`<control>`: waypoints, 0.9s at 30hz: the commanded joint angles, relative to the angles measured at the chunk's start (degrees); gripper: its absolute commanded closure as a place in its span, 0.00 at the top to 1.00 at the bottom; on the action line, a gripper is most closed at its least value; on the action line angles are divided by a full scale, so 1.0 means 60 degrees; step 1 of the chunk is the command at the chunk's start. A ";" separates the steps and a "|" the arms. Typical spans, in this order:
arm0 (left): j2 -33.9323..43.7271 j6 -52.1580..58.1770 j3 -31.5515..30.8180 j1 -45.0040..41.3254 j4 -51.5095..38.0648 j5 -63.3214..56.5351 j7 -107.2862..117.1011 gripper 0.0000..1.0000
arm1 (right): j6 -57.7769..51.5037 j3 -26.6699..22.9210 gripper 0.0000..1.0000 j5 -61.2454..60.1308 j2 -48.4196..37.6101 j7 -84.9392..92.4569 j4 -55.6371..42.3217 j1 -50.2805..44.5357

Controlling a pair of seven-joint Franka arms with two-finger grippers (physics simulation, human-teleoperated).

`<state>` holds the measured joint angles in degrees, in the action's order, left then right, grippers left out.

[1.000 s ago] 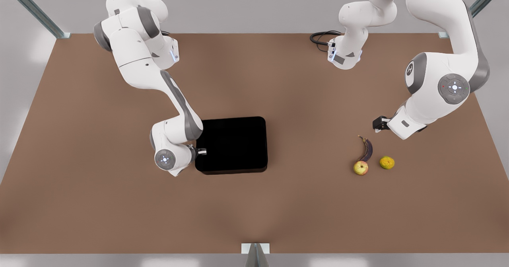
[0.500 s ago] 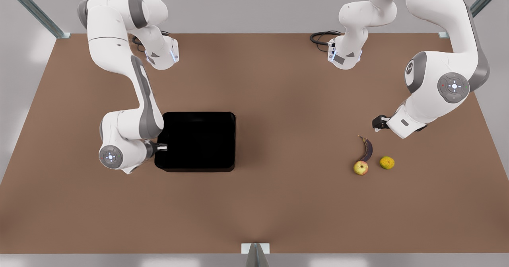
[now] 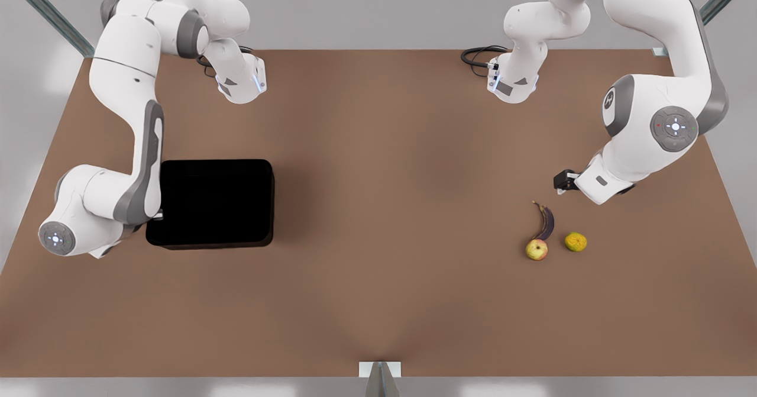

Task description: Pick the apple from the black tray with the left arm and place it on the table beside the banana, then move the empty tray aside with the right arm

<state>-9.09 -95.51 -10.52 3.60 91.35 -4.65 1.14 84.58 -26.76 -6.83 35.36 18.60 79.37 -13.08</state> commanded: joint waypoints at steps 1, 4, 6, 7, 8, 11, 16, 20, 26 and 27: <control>-0.0008 0.0024 -0.0005 0.0001 -0.0005 -0.0002 0.0014 1.00 | 0.0038 -0.0036 0.07 0.0113 0.0155 0.4238 -0.0059 0.0056; 0.0006 0.0024 -0.0005 0.0001 -0.0020 -0.0002 0.0029 1.00 | 0.0551 -0.0037 0.07 0.0068 0.0757 0.4312 -0.0322 0.0188; -0.0008 0.0024 -0.0005 0.0001 -0.0020 -0.0002 0.0029 1.00 | 0.1151 -0.0036 0.07 0.0054 0.1049 0.4282 -0.0322 0.0203; -0.0008 0.0024 -0.0005 0.0001 -0.0020 -0.0002 0.0029 1.00 | 0.1459 -0.0036 0.07 0.0039 0.1225 0.4268 -0.0322 0.0203; -0.0008 0.0024 -0.0005 0.0001 -0.0034 -0.0002 0.0029 1.00 | 0.1489 -0.0036 0.07 0.0025 0.1313 0.4209 -0.0322 0.0203; 0.0021 0.0024 -0.0005 0.0001 -0.0049 -0.0002 0.0044 1.00 | 0.1811 -0.0022 0.09 -0.0107 0.1533 0.4224 -0.0322 0.0261; -0.0037 0.0097 -0.0005 -0.0028 -0.0254 0.0042 0.0028 1.00 | 0.1286 -0.0197 1.00 -0.0912 0.0963 0.4107 -0.0337 0.0203; -0.0082 -0.0079 -0.0005 -0.0043 -0.0269 0.0218 -0.0073 1.00 | -0.1162 0.0503 1.00 -0.0913 -0.0838 0.2440 -0.2430 0.0159; -0.0140 -0.0152 -0.0005 -0.0043 -0.0269 0.0189 -0.0044 1.00 | -0.1045 0.4695 1.00 0.1255 -0.1748 -0.0757 -0.2651 0.1213; -0.0140 -0.0152 -0.0005 -0.0043 -0.0269 0.0189 -0.0044 1.00 | -0.1045 0.4637 1.00 0.1255 -0.1748 -0.0903 -0.2651 0.1228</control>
<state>-9.99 -96.18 -10.52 3.36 89.80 -3.46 1.02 81.06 0.41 -2.33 25.02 28.54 63.54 -6.24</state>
